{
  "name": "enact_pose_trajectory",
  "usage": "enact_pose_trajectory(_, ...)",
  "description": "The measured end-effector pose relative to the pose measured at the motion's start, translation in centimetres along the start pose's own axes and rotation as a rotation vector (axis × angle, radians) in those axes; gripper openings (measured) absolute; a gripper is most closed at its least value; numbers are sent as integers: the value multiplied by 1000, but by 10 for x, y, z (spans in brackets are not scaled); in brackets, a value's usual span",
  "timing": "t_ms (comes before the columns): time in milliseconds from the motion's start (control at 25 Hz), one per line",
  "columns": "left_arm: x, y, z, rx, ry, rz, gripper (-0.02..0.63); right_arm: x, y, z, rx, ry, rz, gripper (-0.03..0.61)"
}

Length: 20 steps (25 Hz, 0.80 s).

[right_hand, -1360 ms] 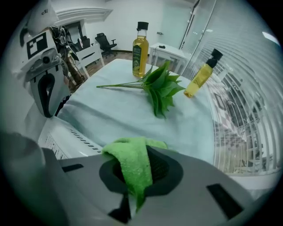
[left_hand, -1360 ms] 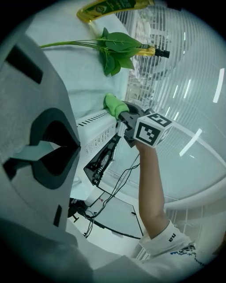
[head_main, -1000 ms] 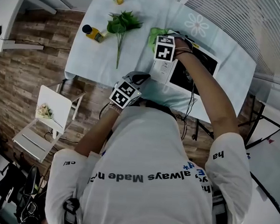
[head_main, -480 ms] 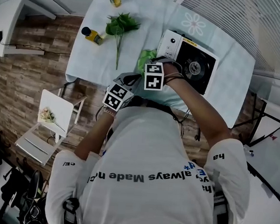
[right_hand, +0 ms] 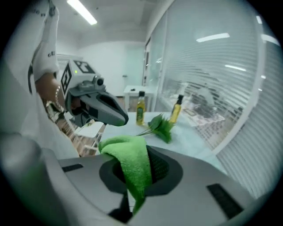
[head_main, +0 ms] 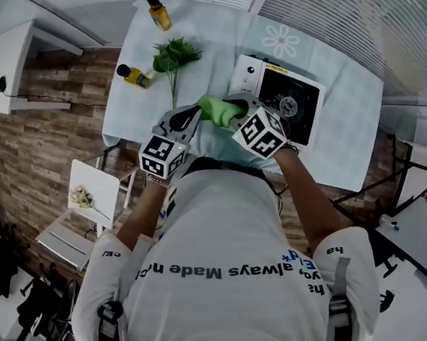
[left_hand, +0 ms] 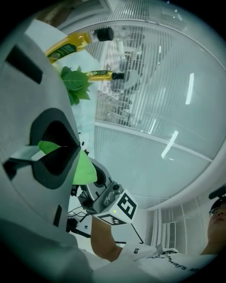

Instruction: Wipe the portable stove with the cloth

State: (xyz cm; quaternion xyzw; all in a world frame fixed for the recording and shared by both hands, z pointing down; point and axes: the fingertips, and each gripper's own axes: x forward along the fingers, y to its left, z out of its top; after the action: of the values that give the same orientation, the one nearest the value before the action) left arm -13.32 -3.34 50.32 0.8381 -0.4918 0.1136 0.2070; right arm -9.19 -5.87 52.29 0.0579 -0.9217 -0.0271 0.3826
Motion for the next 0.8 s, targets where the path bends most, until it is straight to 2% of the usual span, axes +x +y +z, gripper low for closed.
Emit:
enact_pose_trajectory(160,-6,-9,66,66,-133,6,12,-76,-35,30,205,-225,-180,23)
enact_pose_trajectory(360,-9,-35,134,113,-270,-43,12,-159,-58,56,304,-422,-384,23)
enact_pose_trajectory(560,-15,-68,191,139,-379,-113,12,-225,-63,72,352,-537,-522,23)
enact_pose_trajectory(800,-22,-103,230,167,-442,-177,12,-269,-62,76,412,-621,-601,23)
